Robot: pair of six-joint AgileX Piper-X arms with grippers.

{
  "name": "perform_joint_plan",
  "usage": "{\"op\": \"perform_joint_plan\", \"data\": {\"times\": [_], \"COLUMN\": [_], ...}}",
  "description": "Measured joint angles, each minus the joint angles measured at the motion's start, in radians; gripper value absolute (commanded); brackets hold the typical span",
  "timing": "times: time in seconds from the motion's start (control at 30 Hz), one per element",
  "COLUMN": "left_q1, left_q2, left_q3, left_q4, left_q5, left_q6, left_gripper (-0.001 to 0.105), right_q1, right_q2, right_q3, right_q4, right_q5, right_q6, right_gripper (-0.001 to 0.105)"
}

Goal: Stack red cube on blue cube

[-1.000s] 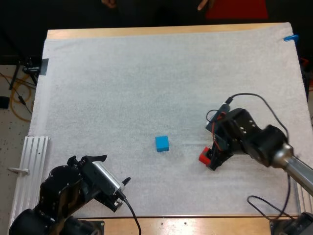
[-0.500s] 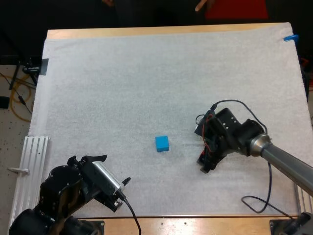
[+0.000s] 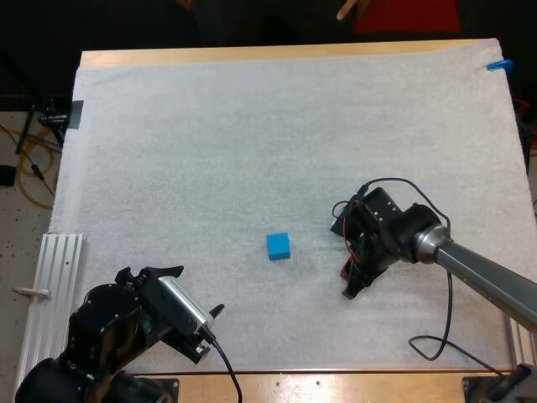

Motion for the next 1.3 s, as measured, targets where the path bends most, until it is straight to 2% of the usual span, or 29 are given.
{"op": "perform_joint_plan", "data": {"times": [0.17, 0.6, 0.73, 1.1, 1.3], "left_q1": [0.0, 0.0, 0.0, 0.0, 0.0], "left_q2": [0.0, 0.0, 0.0, 0.0, 0.0], "left_q3": [0.0, 0.0, 0.0, 0.0, 0.0], "left_q4": [0.0, 0.0, 0.0, 0.0, 0.0], "left_q5": [0.0, 0.0, 0.0, 0.0, 0.001], "left_q6": [0.0, 0.0, 0.0, 0.0, 0.0], "left_gripper": [0.076, 0.076, 0.076, 0.076, 0.076], "right_q1": [0.0, 0.004, 0.028, 0.132, 0.143], "right_q2": [0.0, -0.004, -0.004, 0.046, 0.087], "right_q3": [-0.014, -0.195, -0.215, -0.218, -0.255], "right_q4": [0.01, 0.031, 0.028, -0.088, -0.1], "right_q5": [0.0, 0.02, 0.038, 0.044, 0.038], "right_q6": [0.011, 0.034, 0.034, 0.084, 0.098], "right_gripper": [0.013, 0.013, 0.013, 0.013, 0.013]}}
